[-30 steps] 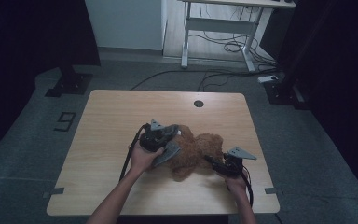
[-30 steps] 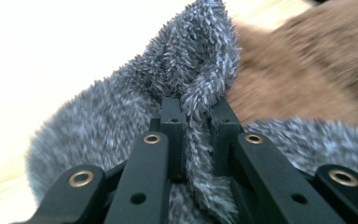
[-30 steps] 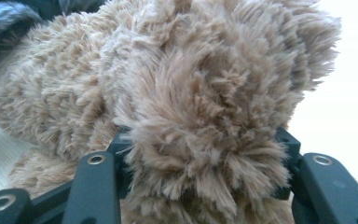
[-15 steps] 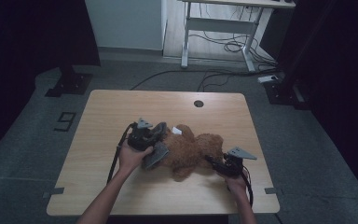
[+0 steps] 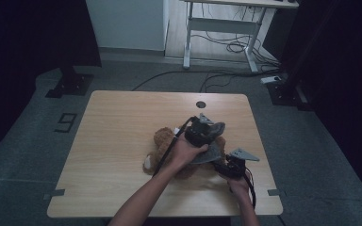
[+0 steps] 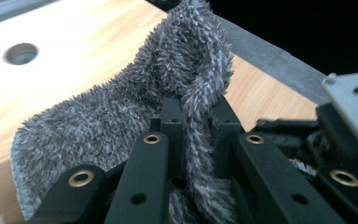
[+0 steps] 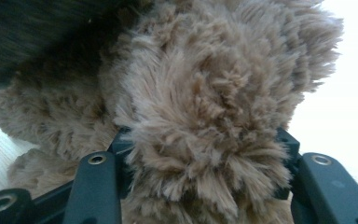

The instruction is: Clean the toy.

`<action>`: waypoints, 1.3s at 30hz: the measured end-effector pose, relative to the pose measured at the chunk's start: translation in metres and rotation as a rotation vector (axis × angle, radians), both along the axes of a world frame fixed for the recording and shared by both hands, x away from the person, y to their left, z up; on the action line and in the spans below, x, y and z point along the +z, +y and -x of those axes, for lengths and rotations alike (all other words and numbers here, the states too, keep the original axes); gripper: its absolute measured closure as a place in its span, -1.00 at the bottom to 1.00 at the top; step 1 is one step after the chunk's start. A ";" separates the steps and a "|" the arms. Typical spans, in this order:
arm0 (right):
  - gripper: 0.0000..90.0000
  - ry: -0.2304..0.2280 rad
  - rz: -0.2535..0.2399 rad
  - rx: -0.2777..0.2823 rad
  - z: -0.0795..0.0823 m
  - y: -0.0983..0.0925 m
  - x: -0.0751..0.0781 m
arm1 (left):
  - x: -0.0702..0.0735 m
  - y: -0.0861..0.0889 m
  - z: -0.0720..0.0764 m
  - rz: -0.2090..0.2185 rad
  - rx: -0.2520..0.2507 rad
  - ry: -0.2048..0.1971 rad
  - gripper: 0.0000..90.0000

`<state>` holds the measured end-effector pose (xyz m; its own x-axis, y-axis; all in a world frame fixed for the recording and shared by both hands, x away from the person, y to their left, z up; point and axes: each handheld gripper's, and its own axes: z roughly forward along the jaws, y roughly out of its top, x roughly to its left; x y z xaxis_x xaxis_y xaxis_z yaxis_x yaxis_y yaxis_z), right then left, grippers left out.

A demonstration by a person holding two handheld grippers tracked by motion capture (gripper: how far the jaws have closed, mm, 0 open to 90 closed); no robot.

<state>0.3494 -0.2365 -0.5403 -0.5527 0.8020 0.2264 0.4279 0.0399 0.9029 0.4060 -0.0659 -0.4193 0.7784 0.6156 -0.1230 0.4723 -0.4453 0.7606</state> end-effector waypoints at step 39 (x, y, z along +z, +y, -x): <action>0.02 -0.011 0.000 0.019 -0.001 0.007 -0.003 | -0.021 0.063 -0.020 -0.150 0.101 0.062 0.74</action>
